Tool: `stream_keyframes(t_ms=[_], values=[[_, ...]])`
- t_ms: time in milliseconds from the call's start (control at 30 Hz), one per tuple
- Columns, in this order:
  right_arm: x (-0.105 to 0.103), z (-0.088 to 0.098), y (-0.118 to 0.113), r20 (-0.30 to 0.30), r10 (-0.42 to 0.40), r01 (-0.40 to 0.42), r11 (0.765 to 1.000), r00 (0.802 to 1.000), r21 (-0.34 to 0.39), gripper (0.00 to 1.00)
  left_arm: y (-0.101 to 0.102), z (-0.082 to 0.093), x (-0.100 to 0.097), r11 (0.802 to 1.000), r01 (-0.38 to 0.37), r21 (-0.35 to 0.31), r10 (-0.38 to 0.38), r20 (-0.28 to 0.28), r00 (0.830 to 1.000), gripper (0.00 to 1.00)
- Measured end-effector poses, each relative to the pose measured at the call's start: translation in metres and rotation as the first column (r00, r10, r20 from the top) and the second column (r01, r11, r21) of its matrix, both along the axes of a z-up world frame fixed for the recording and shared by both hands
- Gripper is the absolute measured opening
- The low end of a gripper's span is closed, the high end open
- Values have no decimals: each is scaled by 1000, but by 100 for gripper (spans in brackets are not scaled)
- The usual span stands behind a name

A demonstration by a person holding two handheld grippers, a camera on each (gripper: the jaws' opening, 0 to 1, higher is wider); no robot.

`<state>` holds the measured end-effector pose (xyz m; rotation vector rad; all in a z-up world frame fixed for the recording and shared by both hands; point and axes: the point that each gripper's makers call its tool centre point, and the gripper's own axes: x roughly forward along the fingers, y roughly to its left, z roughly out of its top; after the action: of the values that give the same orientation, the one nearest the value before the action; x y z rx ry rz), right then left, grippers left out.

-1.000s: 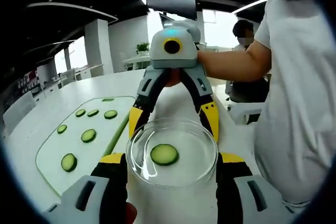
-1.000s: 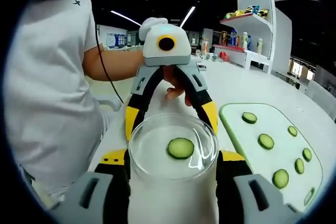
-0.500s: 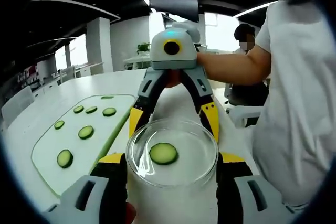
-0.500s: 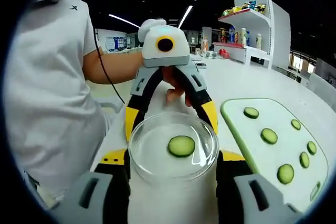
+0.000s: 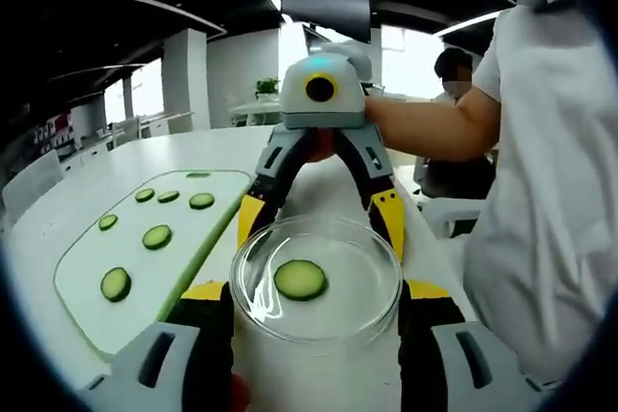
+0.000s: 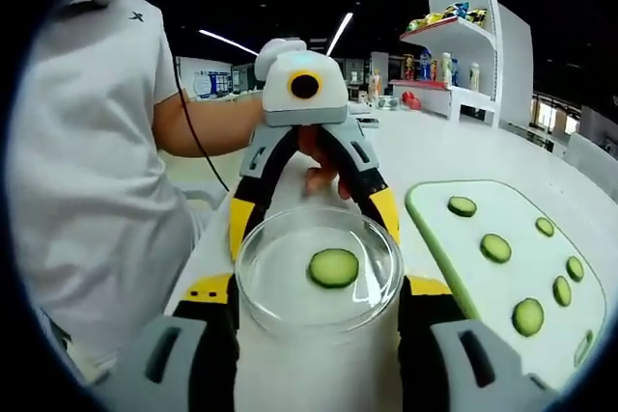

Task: Open the petri dish lid, add cucumber slices into the petri dish, and close the lid

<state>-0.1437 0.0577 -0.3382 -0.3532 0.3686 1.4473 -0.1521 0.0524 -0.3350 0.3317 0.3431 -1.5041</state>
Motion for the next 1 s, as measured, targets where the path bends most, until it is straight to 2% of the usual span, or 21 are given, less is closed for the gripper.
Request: stream_keyframes(t_ms=[67, 533, 767, 1000], values=[[0, -2, 0, 28, 1, -1, 1000, 1000, -4, 67, 0, 0, 0, 1000, -5, -5, 5, -1, 1000, 68], [4, -1, 0, 26, -39, 39, 999, 999, 13, 71, 0, 0, 1, 999, -23, -25, 23, 0, 1000, 68], [0, -1, -1, 27, -35, 35, 999, 999, -17, 71, 3, 0, -2, 1000, -18, -8, 18, -3, 1000, 70], [0, 0, -3, 15, -47, 48, 999, 999, -18, 72, 6, 1, 0, 999, -40, 3, 40, 1, 999, 73]])
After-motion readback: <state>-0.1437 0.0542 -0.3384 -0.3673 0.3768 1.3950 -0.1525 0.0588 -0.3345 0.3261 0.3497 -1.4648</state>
